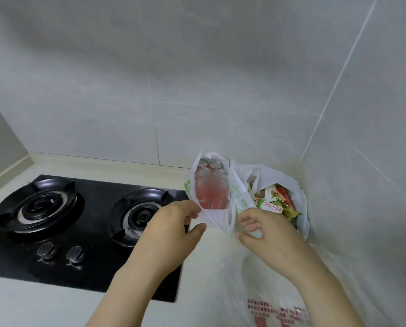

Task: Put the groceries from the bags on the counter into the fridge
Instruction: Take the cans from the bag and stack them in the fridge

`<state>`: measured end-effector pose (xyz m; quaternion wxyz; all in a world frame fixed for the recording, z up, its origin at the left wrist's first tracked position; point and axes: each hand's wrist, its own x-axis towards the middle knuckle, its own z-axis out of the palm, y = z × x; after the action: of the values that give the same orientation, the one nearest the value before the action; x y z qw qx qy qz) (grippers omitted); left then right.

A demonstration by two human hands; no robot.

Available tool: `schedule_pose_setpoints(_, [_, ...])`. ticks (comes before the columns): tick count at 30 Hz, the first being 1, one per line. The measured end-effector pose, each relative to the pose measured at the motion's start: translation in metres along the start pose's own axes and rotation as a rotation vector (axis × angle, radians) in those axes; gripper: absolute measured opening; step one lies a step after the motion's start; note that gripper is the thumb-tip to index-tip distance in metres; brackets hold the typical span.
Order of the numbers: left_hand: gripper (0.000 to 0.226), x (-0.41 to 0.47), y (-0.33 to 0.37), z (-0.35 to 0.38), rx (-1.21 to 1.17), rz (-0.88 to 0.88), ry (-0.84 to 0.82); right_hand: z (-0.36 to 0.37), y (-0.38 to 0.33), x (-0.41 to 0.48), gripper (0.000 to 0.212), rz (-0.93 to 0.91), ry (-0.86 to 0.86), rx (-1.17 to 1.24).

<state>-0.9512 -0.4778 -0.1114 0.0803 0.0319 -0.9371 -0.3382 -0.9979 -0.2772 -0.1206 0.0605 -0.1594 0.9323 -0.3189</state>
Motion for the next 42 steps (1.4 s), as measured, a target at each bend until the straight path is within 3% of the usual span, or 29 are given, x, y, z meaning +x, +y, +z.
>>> schedule_pose_setpoints(18, [0.028, 0.131, -0.098, 0.033, -0.067, -0.004, -0.200, 0.063, 0.020, 0.119, 0.028, 0.181, -0.020, -0.036])
schedule_pose_setpoints(30, [0.033, 0.212, -0.114, 0.081, -0.078, -0.100, -0.095, 0.066, 0.062, 0.206, 0.029, 0.155, -0.045, -0.042])
schedule_pose_setpoints(42, [0.047, 0.252, -0.132, 0.128, -0.114, -0.092, -0.134, 0.101, 0.089, 0.249, 0.047, 0.119, 0.056, 0.086])
